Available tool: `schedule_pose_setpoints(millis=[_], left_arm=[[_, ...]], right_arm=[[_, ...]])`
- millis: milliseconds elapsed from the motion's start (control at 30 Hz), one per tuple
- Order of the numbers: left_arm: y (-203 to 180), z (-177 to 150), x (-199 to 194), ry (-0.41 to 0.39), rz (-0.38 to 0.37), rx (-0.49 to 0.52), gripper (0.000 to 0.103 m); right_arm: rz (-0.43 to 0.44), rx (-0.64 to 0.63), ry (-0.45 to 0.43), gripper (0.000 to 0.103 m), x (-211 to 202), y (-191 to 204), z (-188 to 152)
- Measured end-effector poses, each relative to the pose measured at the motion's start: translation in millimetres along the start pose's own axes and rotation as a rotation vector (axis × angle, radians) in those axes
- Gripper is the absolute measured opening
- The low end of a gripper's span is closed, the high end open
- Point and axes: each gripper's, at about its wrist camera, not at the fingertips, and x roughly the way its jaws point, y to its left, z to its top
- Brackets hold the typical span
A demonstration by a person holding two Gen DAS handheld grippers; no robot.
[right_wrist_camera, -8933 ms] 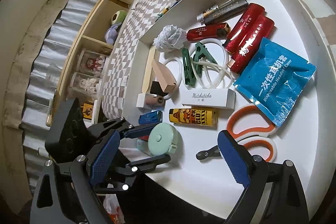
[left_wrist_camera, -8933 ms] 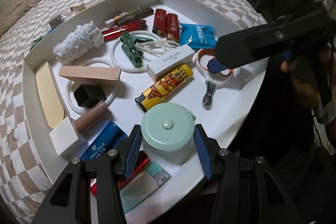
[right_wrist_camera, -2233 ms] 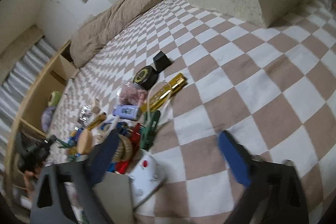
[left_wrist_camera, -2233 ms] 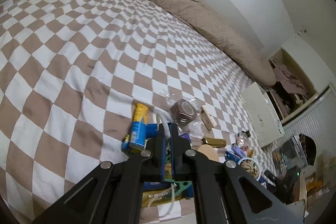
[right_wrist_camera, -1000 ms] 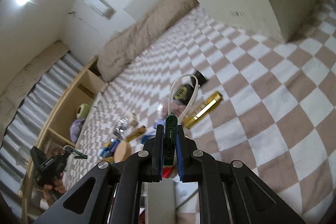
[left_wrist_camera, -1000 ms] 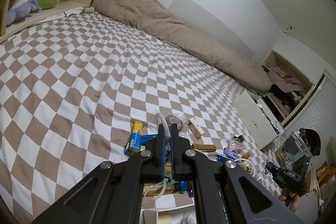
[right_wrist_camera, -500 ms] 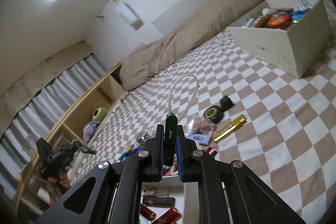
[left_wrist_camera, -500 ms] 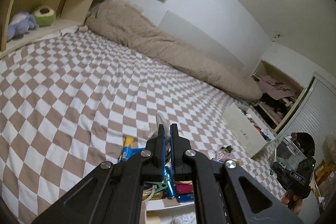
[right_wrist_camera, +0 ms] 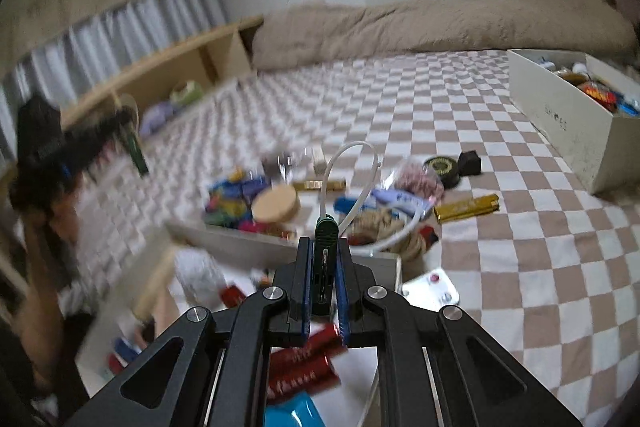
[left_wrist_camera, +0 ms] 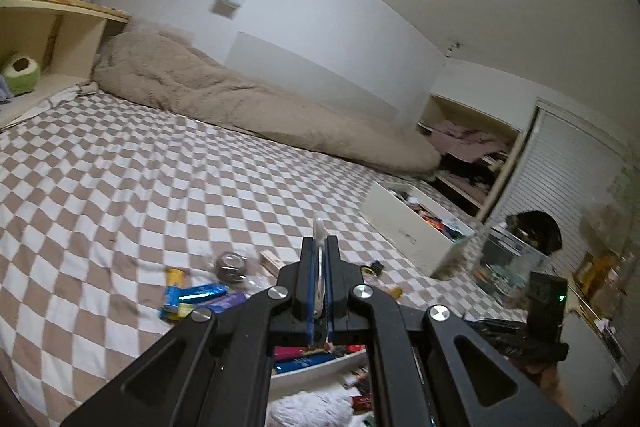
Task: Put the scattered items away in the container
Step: 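Lift both held clothespins and carry them over the white tray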
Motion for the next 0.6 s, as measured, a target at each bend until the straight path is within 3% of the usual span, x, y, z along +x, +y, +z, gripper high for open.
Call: schedule_pose_setpoints(millis=[300, 600], left_arm=[[-28, -13, 9, 0.053, -0.094, 0.035, 0.004], [-51, -36, 24, 0.149, -0.156, 0.084, 0.004]], right_arm=[[-0.121, -0.181, 0.204, 0.012, 30, 32, -15], [-0.281, -0.272, 0.393, 0.012, 60, 34, -22]])
